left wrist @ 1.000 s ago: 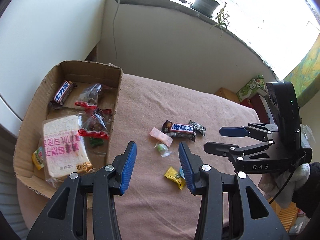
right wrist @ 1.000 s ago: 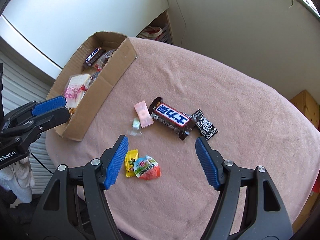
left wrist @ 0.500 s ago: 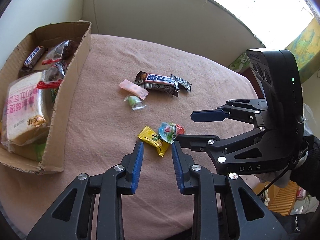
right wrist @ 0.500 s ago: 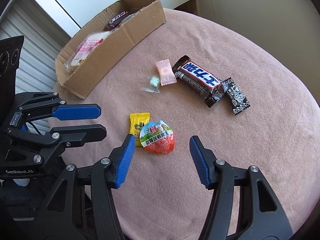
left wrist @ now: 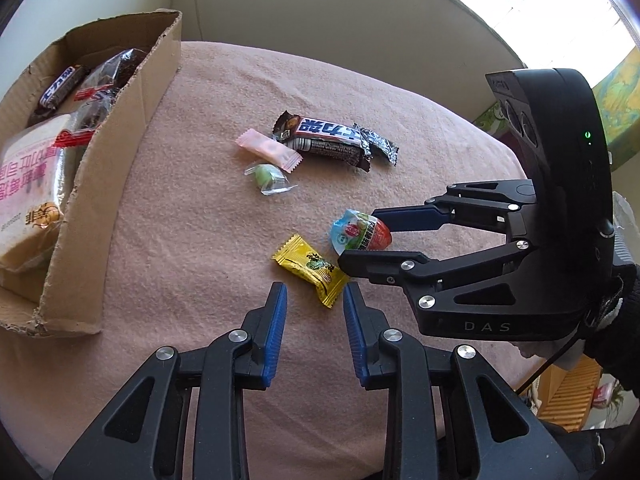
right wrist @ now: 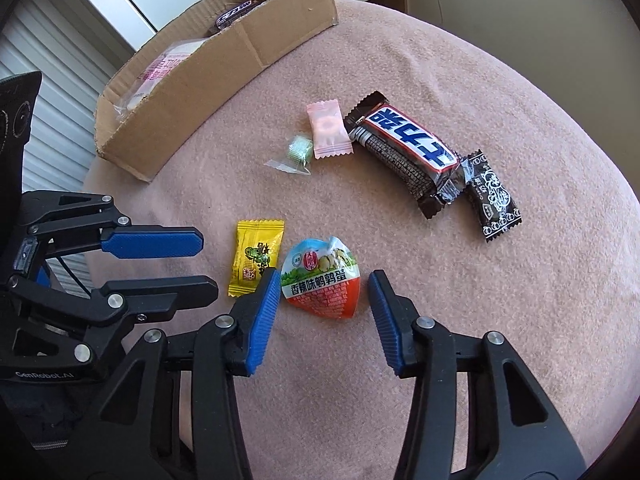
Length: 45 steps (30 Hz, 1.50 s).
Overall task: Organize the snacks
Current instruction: 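Close the right tool on the egg-shaped candy while the left tool grasps the yellow candy, then carry both candies into the box and open both tools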
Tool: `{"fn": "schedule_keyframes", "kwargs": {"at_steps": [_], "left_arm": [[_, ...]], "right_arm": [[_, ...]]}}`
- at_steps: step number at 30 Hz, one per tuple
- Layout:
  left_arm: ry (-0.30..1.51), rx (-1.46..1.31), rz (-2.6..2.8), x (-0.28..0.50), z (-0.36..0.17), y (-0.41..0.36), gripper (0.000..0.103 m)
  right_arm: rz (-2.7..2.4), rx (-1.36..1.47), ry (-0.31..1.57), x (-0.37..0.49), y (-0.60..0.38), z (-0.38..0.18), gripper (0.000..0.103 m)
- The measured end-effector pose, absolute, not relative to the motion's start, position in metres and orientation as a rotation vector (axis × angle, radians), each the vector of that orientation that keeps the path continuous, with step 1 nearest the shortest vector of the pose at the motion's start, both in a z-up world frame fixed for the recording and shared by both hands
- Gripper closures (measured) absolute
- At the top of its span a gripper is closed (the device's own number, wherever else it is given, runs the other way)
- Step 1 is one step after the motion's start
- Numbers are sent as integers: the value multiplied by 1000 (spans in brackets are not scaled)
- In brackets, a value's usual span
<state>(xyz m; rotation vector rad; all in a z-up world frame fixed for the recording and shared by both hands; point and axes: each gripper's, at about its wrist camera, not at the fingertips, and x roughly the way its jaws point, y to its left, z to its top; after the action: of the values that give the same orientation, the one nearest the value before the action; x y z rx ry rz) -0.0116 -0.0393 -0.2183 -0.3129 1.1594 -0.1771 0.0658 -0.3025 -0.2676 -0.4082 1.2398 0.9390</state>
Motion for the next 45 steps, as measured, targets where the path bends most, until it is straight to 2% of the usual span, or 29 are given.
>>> {"fn": "schedule_keyframes", "kwargs": {"at_steps": [3, 7, 10, 12, 13, 17, 21, 24, 37, 45], "left_arm": [[1171, -313, -169, -6, -223, -43, 76], [1191, -297, -148, 2, -230, -50, 75], [1200, -273, -127, 8, -233, -57, 75], [1198, -255, -122, 11, -233, -63, 66], [1198, -241, -119, 13, -233, -67, 64], [1179, -196, -96, 20, -235, -75, 64], [1155, -138, -74, 22, -237, -79, 84], [1144, -162, -80, 22, -238, -74, 92], [1105, -315, -93, 15, -224, -37, 94], [1025, -348, -100, 8, -189, -17, 94]], "right_arm": [[940, -431, 1230, 69, -301, -268, 55], [932, -438, 1225, 75, -304, -268, 66], [920, -413, 1233, 86, -312, -267, 66], [913, -402, 1238, 91, -318, -267, 66], [908, -401, 1238, 92, -320, -267, 66], [882, -403, 1238, 96, -326, -267, 68], [870, -396, 1243, 99, -329, -267, 68], [860, -392, 1244, 103, -333, -267, 68], [795, -313, 1271, 97, -339, -259, 69], [783, -257, 1243, 91, -336, -224, 70]]}}
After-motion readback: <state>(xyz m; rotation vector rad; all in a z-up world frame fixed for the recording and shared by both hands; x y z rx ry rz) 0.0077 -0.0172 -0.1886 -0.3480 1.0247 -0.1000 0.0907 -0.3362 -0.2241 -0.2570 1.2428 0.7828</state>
